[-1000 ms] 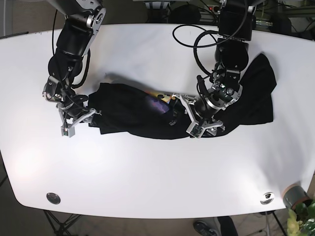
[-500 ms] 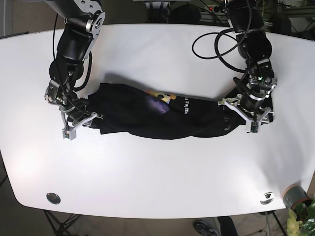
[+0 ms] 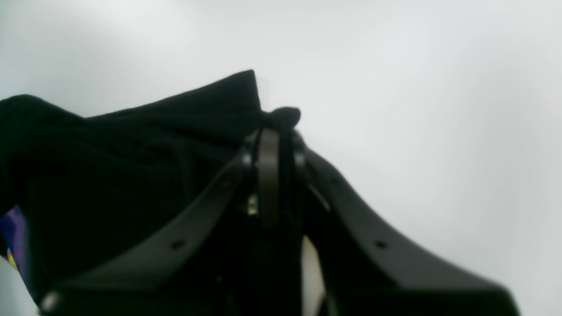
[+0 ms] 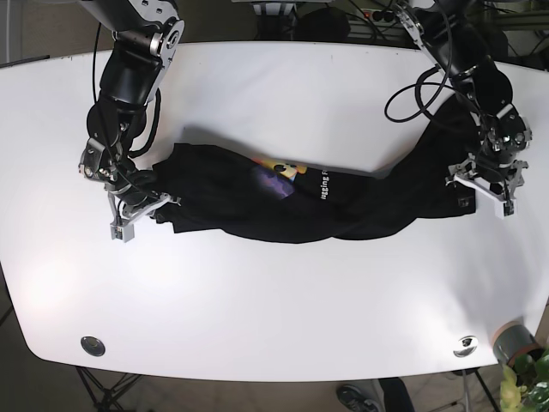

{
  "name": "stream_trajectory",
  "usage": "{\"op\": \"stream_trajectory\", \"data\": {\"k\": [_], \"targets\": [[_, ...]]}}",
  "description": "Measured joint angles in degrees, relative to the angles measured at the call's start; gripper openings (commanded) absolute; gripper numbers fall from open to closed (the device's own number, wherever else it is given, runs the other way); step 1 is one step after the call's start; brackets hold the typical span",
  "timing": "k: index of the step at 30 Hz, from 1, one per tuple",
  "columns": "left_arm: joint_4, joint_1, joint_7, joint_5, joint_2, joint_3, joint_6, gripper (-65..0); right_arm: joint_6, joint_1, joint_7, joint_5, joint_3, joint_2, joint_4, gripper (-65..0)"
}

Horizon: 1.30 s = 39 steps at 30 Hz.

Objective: Fold the T-shirt properly
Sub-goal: 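Pull the shirt ends apart with both grippers to stretch it, then lift the stretched shirt with both grippers and lay it down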

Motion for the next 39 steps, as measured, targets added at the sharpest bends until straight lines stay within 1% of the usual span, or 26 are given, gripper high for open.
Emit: {"op": "stream_trajectory", "data": {"k": [6,11,16,18,20,21,23,24,25,26,27,28,34,38,39], "targets": [[-8.6,-2.9,0.1,0.0,-2.7,-0.3,-0.1,-20.4,0.00,0.0,0.0,-0.2,0.0,0.0,0.0,-62.6],[-15.8,-6.7,-0.1,-0.1,-3.9,-0.3,-0.4,-20.4,-0.02,0.0,0.0,-0.1,0.0,-0.1,0.0,-62.6],[-19.7,-8.0,-1.7,-0.6,-4.8,0.2,-8.0,-21.0,-0.02,0.1,0.0,-0.2,0.0,-1.0,0.0,-62.6],[-21.4,-8.9,-2.1,-1.5,-5.2,0.2,-8.5,-21.2,-0.02,0.1,0.0,-0.2,0.0,-1.0,0.0,-62.6],[-23.0,-10.0,-0.4,-1.5,-5.8,1.0,-8.8,-24.4,-0.02,-0.1,-0.6,-0.3,0.0,-1.0,1.0,-62.6],[-23.4,-10.3,0.2,-1.5,-6.0,0.9,-8.8,-28.6,-0.04,-0.2,-1.1,-0.5,0.0,-1.2,1.6,-62.6],[-24.1,-10.3,0.3,-1.5,-6.0,0.8,-8.8,-38.3,-0.02,-0.3,-1.1,-0.4,0.0,-1.2,2.5,-62.6],[-24.1,-10.3,0.3,-1.6,-6.0,0.8,-8.8,-46.0,-0.02,-0.3,-1.1,-0.4,0.0,-1.1,2.6,-62.6],[-24.1,-10.2,0.0,-1.7,-5.9,0.7,-8.8,-51.5,-0.04,-0.3,-1.0,-0.4,0.0,-1.1,2.7,-62.6],[-24.2,-10.1,0.2,-1.9,-5.9,0.7,-8.8,-55.7,-0.02,-0.3,-1.0,-0.4,0.0,-1.1,2.7,-62.6],[-24.3,-10.1,0.2,-1.8,-5.9,0.7,-8.8,-61.4,0.00,-0.3,-1.0,-0.4,0.0,-1.1,2.7,-62.6],[-24.4,-10.2,0.2,-1.9,-5.9,0.7,-8.8,-65.0,-0.02,-0.3,-1.1,-0.4,0.0,-1.1,2.7,-62.6],[-22.8,-9.7,0.2,-1.6,-5.4,0.9,-8.8,-65.0,0.02,-0.3,-1.2,-0.5,-0.2,-1.1,3.5,-62.8],[-16.1,-8.5,3.4,0.7,-4.2,1.3,-8.9,-65.0,0.22,-0.4,-1.5,-0.7,-0.2,-1.6,7.4,-62.8],[-13.8,-8.3,3.5,0.5,-4.0,1.3,-9.0,-65.0,0.22,-0.2,-1.4,-0.7,-0.2,-2.0,8.3,-62.8]]}}
